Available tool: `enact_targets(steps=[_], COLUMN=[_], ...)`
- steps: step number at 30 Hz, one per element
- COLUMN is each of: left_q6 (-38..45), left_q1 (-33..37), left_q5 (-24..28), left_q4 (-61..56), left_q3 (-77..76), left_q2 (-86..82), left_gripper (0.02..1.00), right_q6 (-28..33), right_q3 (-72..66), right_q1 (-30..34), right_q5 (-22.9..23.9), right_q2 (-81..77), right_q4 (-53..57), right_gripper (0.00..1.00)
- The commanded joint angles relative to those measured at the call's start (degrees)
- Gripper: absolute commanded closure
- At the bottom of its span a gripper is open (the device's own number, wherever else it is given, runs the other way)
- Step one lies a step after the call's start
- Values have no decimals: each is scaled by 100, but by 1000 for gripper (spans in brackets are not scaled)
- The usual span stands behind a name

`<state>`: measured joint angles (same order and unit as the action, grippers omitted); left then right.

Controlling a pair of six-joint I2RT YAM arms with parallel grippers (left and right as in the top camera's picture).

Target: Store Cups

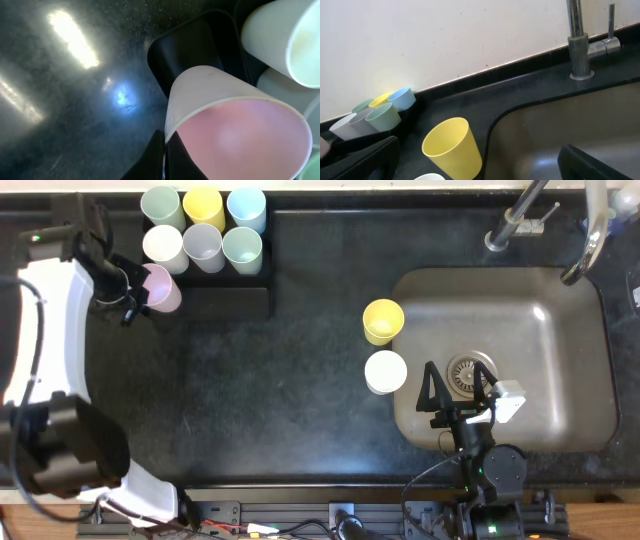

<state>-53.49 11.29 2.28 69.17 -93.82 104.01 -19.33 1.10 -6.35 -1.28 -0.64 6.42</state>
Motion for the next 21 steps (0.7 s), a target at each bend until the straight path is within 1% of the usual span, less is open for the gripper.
enact_targets(steps=[1,7,21], left_q6=[-57,-57,-57], left_q1=[2,2,2], left_q5=[57,-4,-122], left_q4=[-103,-81,37], left_q3=[-160,-455,-468], left_q2=[160,330,791], left_gripper=[982,982,961], right_q6=[4,4,4], right_q3=[-2,-2,-2], right_q1=[37,37,37], right_q5=[-20,-17,-17], right_q2=[44,44,44], right_q4=[-42,-42,-42], right_gripper=[5,3,3])
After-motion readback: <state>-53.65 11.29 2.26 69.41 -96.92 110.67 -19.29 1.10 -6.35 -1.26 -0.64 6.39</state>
